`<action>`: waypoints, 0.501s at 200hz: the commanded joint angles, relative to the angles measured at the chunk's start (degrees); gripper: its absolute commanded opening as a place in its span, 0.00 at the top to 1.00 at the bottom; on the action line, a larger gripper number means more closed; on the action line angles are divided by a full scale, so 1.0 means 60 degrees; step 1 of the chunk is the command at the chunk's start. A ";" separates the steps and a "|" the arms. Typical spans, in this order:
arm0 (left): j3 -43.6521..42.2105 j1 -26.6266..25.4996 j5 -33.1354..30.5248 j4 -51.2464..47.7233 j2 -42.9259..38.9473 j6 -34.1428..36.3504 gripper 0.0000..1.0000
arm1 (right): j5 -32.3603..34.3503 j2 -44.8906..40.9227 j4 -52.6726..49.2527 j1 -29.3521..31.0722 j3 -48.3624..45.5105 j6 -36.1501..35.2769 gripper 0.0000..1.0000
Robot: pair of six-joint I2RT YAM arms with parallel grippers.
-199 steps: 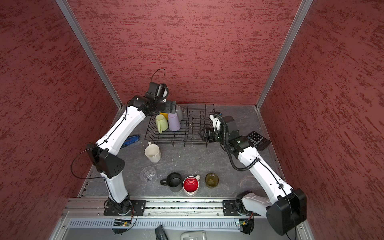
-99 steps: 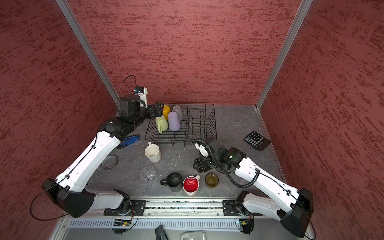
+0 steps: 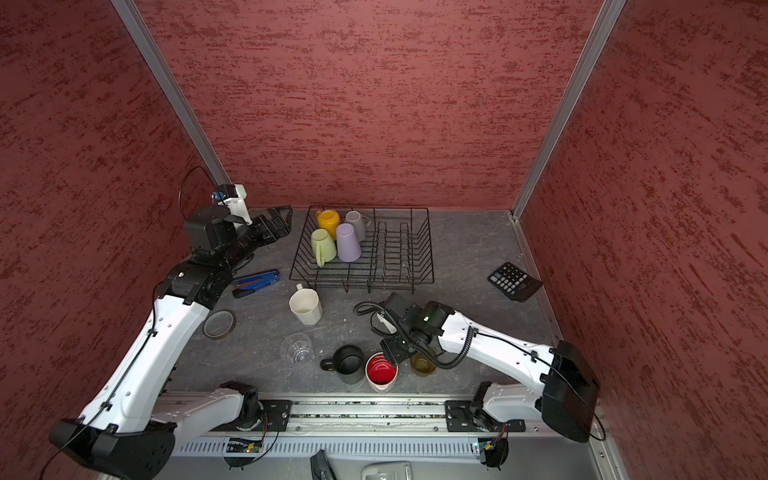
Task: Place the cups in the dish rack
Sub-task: 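Raise the left gripper away while the right arm reaches to the red-lined mug, then grasp the red-lined pink mug rim with the right gripper and lift it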
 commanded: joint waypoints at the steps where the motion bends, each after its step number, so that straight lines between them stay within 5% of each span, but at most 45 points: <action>1: -0.0106 0.0228 0.0575 0.0244 -0.0256 -0.0310 0.00 | 0.0547 0.0237 0.0099 0.0208 0.0294 -0.0266 0.41; 100: -0.0679 0.0888 0.0737 0.0672 -0.1035 -0.0803 0.00 | 0.0899 0.1799 0.0208 0.0771 0.0917 -0.0667 0.56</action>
